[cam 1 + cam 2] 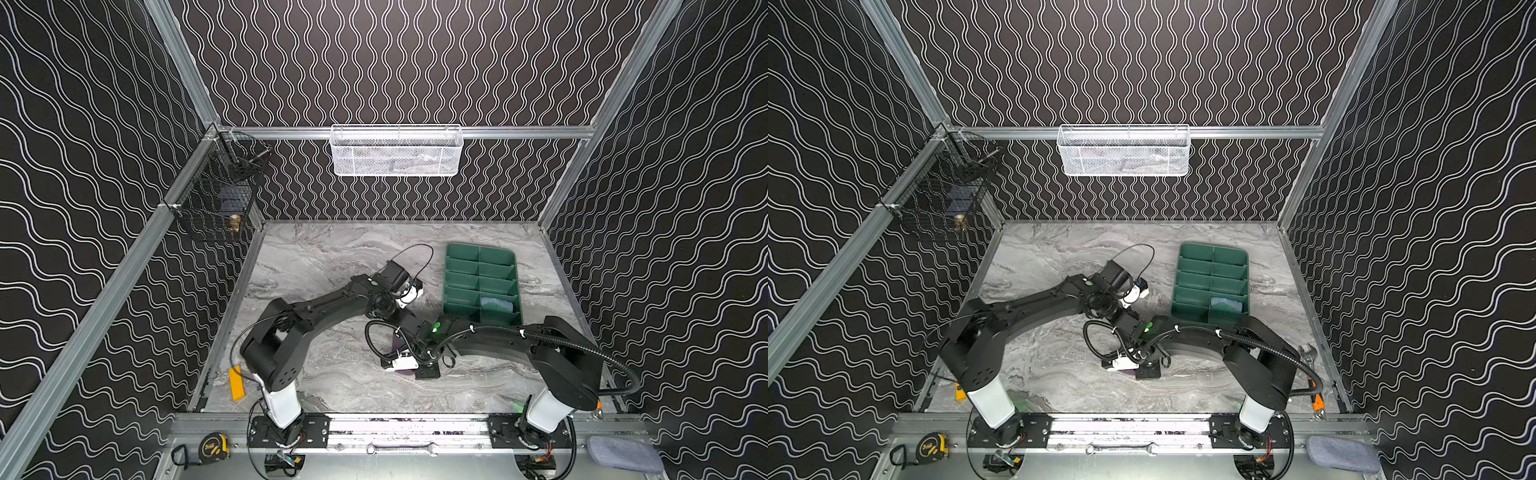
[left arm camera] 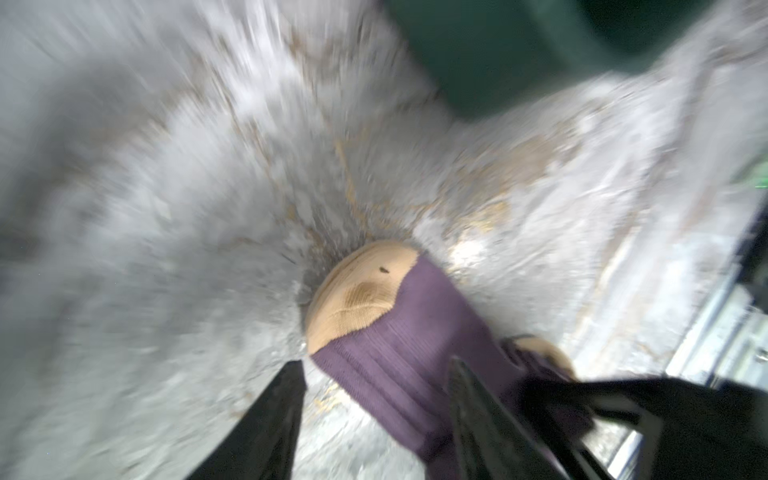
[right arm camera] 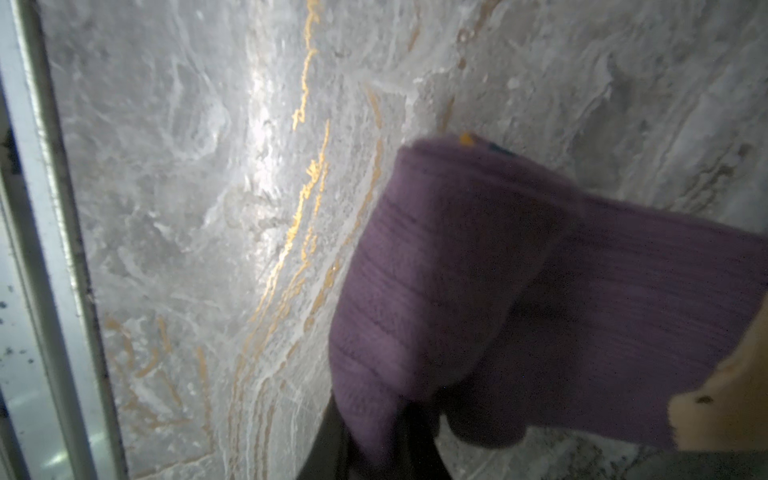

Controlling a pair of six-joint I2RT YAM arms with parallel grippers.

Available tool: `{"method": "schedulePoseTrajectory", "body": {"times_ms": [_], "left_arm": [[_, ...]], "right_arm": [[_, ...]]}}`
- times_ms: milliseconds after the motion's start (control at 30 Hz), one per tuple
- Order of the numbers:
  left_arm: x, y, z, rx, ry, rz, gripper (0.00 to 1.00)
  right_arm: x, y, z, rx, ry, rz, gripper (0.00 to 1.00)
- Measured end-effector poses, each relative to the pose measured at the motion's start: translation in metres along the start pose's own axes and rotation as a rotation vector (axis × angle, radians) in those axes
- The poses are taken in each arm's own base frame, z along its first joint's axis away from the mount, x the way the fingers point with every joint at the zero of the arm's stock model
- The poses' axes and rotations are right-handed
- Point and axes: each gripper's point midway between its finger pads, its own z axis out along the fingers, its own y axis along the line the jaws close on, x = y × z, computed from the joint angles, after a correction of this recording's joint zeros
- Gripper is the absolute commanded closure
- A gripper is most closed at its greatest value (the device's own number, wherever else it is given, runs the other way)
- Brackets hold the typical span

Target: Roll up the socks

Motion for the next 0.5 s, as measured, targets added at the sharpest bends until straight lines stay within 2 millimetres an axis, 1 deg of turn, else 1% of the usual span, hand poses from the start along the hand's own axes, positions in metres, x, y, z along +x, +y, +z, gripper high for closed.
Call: {"method": "schedulePoseTrajectory", "body": {"times_ms": [67, 100, 133, 167, 200, 233, 267, 333, 367, 400, 433, 500], "left_arm": [[-0.017, 0.015, -0.039, -0.064, -0.098, 0.009, 0.26], [-0.026, 0.026, -0.062, -0.115, -0.156, 0.002, 0.24], [-0.034, 0.039, -0.091, -0.176, -0.226, 0.001, 0.22], [-0.04, 0.048, -0.117, -0.226, -0.286, 0.0, 0.23], [-0.046, 0.058, -0.147, -0.291, -0.354, 0.005, 0.23], [-0.05, 0.062, -0.179, -0.349, -0.431, 0.025, 0.22], [-0.051, 0.062, -0.204, -0.386, -0.487, 0.054, 0.22], [-0.053, 0.048, -0.25, -0.428, -0.59, 0.157, 0.21], [-0.052, 0.037, -0.268, -0.427, -0.629, 0.219, 0.21], [-0.049, 0.021, -0.283, -0.407, -0.66, 0.302, 0.19], [-0.046, 0.007, -0.294, -0.38, -0.679, 0.38, 0.17], [-0.036, -0.024, -0.303, -0.305, -0.69, 0.522, 0.18]], "right_arm": [[0.0, -0.001, 0.0, -0.004, 0.0, 0.007, 1.0], [0.001, -0.001, 0.0, -0.008, -0.002, 0.012, 1.0], [0.0, -0.002, -0.001, -0.01, -0.005, 0.017, 1.0], [0.0, -0.002, -0.001, -0.014, -0.004, 0.02, 1.0], [-0.001, -0.004, -0.002, -0.018, -0.004, 0.025, 1.0], [0.0, -0.005, -0.002, -0.024, -0.006, 0.031, 1.0], [0.0, -0.005, -0.002, -0.03, -0.007, 0.036, 1.0], [0.0, -0.005, -0.001, -0.053, -0.006, 0.049, 1.0], [0.0, -0.006, -0.001, -0.067, -0.003, 0.056, 1.0], [0.0, -0.006, 0.0, -0.081, 0.001, 0.064, 1.0], [0.0, -0.006, 0.0, -0.093, 0.003, 0.071, 1.0], [0.0, -0.008, 0.001, -0.125, 0.005, 0.091, 1.0]]}}
